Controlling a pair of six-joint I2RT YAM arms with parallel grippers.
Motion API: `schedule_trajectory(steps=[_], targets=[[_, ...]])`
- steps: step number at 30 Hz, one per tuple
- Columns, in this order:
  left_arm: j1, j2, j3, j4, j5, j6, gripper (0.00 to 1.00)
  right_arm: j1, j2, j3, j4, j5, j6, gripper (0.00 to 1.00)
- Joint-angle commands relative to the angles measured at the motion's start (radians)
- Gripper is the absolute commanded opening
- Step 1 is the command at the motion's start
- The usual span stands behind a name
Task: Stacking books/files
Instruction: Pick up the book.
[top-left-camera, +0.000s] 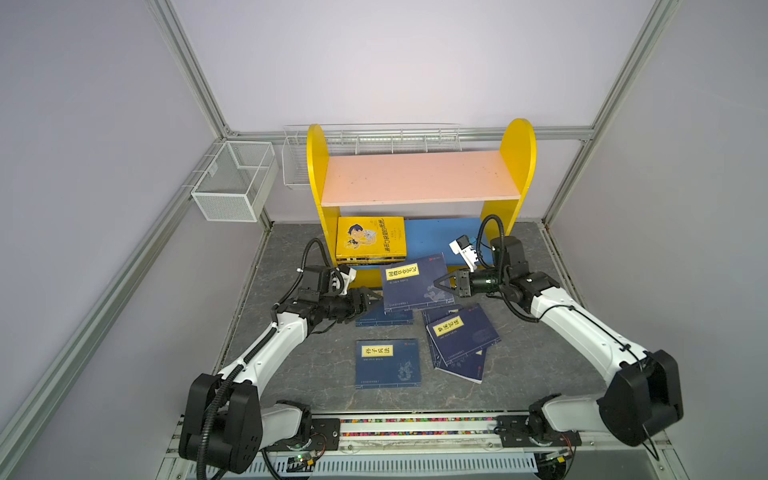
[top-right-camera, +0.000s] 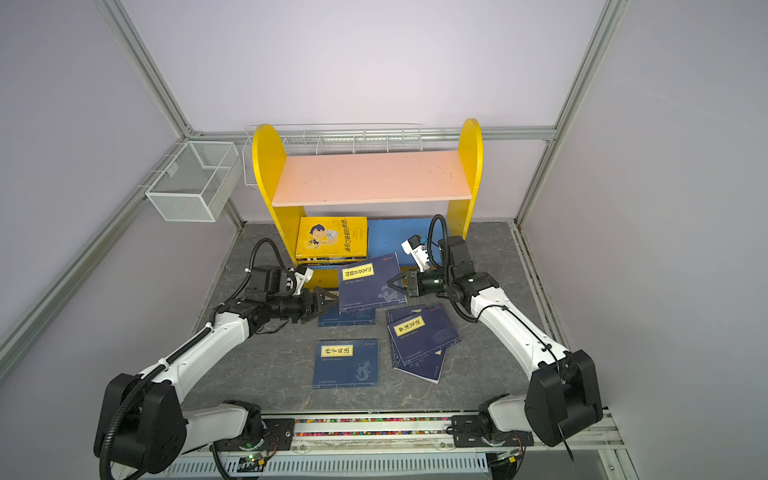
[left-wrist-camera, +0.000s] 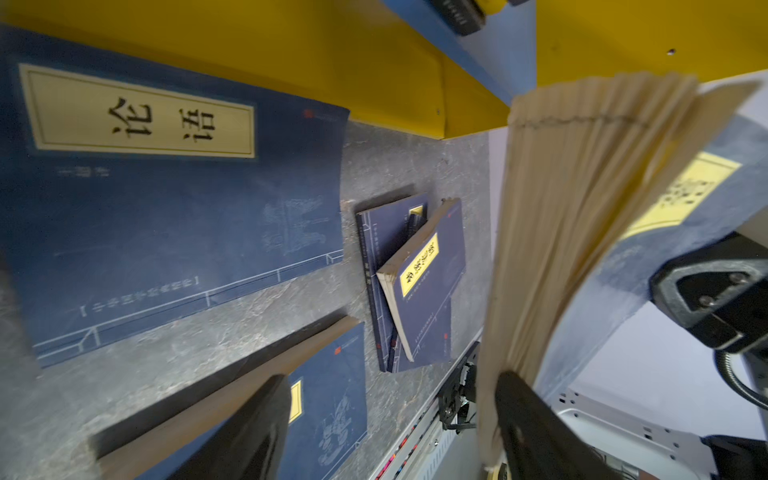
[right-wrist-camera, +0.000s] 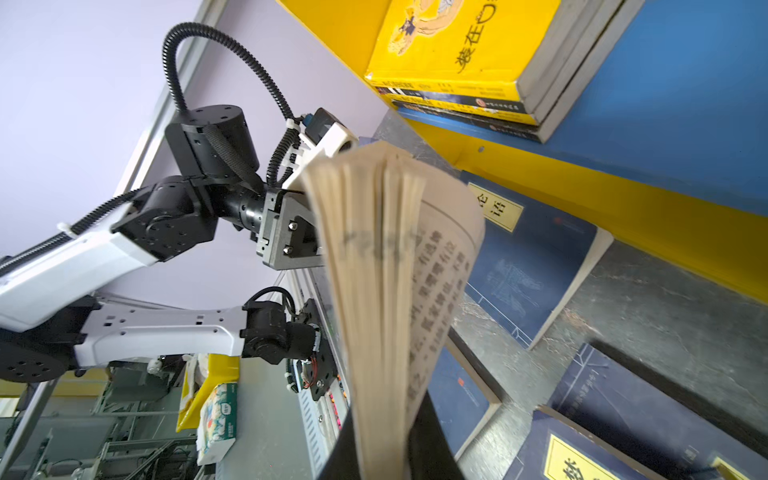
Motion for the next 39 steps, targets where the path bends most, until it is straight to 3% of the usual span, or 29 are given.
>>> schedule_trajectory(steps=[1, 8, 13, 16, 25, 33, 36, 39], targets=[[-0.011, -0.029, -0.008, 0.208, 0.124, -0.067, 0.79, 0.004, -0.014, -0.011, 0.074, -0.079, 0.04, 0.07], [-0.047, -0.014, 0.02, 0.266, 0.165, -0.079, 0.68, -0.001, -0.01, -0.022, 0.108, -0.051, 0.071, 0.08], [-0.044, -0.049, 0.037, 0.088, -0.035, 0.01, 0.7, -0.059, -0.046, -0.071, 0.213, 0.002, 0.148, 0.08], [-0.035, -0.063, 0.015, 0.075, -0.118, -0.001, 0.71, -0.095, -0.062, -0.081, 0.223, 0.003, 0.166, 0.08], [-0.046, -0.038, -0.007, 0.303, 0.039, -0.082, 0.75, -0.102, -0.058, -0.07, 0.214, -0.061, 0.151, 0.08], [-0.103, 0.056, 0.045, 0.342, 0.041, -0.07, 0.74, -0.049, -0.036, -0.062, 0.263, -0.125, 0.173, 0.08], [-0.103, 0.064, 0.048, 0.377, 0.048, -0.089, 0.62, -0.043, -0.03, -0.062, 0.261, -0.127, 0.175, 0.08], [-0.105, 0.055, 0.047, 0.399, 0.061, -0.095, 0.33, -0.043, -0.024, -0.062, 0.233, -0.099, 0.162, 0.09]])
